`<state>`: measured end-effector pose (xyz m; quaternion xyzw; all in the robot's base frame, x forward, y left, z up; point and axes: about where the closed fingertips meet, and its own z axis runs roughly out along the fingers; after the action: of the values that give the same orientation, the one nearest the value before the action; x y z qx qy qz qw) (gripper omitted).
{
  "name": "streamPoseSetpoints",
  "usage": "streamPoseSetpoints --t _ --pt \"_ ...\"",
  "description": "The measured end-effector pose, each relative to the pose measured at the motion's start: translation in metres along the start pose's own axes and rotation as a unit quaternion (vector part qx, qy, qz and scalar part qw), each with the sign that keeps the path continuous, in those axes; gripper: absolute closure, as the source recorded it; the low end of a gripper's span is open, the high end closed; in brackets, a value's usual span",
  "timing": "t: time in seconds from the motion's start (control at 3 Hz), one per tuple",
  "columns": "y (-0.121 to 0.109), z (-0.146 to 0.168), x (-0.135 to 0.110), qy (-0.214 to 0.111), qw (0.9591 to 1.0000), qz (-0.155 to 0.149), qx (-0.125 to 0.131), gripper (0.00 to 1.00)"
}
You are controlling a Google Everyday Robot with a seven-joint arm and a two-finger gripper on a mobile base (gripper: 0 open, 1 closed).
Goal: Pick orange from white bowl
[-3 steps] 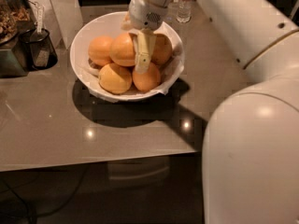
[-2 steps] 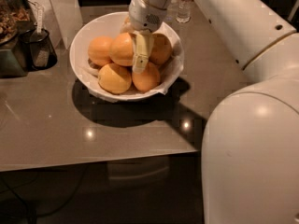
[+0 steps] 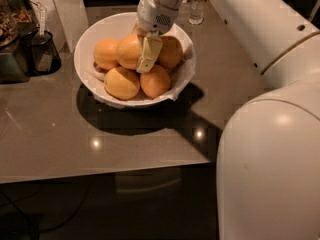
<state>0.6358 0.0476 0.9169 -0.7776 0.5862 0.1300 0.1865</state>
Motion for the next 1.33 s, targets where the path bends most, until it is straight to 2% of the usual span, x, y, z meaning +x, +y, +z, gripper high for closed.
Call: streamPoseSetpoints --t 0.33,0.67,1.0,1.33 --pt "0.000 0.000 0.000 0.000 1.0000 0.000 0.000 0.84" --pt "0.000 -0.002 -0.001 0.000 1.0000 0.000 0.000 1.00" --pt "0.015 -0.031 -0.005 0.006 0.9982 -0.029 0.052 1.00" --pt "0.062 -0.082 -0.031 -0.012 0.9883 -0.068 0.136 1.00"
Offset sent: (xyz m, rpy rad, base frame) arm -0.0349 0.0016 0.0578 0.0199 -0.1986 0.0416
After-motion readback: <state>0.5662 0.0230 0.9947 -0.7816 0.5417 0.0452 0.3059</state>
